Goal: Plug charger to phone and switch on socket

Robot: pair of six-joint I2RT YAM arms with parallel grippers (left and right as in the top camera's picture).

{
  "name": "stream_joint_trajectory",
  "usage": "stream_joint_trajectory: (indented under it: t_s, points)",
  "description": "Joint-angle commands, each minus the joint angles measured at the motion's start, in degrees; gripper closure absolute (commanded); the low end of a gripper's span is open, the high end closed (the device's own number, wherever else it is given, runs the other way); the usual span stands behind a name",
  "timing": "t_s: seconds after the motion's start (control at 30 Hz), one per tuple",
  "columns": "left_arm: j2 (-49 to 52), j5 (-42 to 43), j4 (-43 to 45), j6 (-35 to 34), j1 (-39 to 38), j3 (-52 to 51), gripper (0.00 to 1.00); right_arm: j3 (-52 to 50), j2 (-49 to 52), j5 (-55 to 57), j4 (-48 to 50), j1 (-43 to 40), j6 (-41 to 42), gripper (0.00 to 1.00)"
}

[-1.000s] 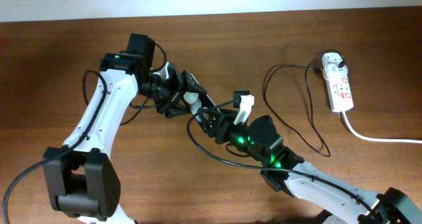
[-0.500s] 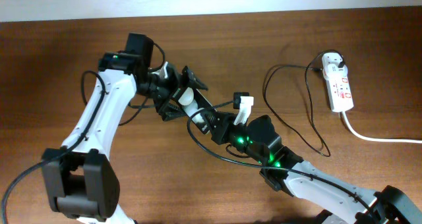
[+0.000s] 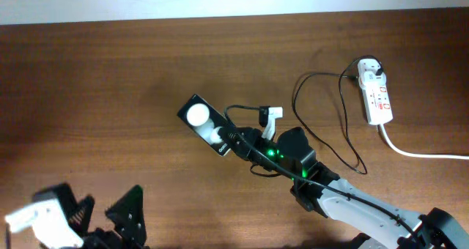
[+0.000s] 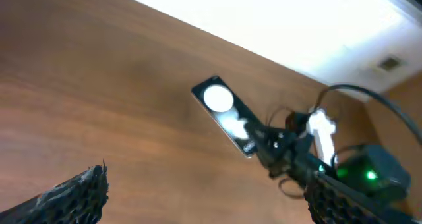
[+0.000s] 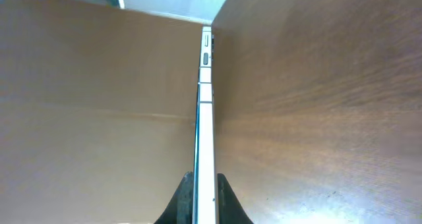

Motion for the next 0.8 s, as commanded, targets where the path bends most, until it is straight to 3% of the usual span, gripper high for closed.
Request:
stream_joint_trajectory:
  t_s: [0.0,0.1,0.17,0.2,0.37,0.47,0.53,0.63,0.77]
  points:
    - [-3.2,-4.1,2.7,-13.1,0.2,-12.5,0.01,1.1,-1.3,-10.3,1.1,-2.5,4.1,0.96]
    - [-3.0,12.4,22.2,-20.9,0.2,-31.6,0.01,1.0,-1.3,-17.9,0.6,-6.7,5.3,0.96]
    - [-0.7,24.7,45.4,-34.2,0.2,-48.4,0.01,1.0,-1.3,-21.9,-7.6,-9.8,6.6,0.96]
    - [1.3,26.5,50.6,-38.8,0.2,-53.2,0.01,1.0,-1.3,-21.8,-12.0,-9.8,6.7,0.96]
    - [8.5,28.3,63.1,-39.0,-2.3,-55.2,0.01,1.0,-1.3,-23.0,-15.5,-9.7,10.1,0.96]
    - [12.3,25.2,64.8,-40.0,-7.1,-55.2,0.01,1.0,-1.3,-23.4,-15.5,-9.7,11.6,0.96]
    - [15.6,25.1,64.9,-46.0,-8.7,-55.2,0.01,1.0,-1.3,-22.6,-15.3,-9.7,16.1,0.96]
    - [19.7,25.2,64.9,-54.1,-10.5,-55.2,0.01,1.0,-1.3,-19.1,-14.1,-9.6,16.0,0.96]
    - [20.3,25.3,65.7,-64.2,-10.6,-55.2,0.01,1.0,-1.3,-12.3,-6.4,-3.1,16.0,0.96]
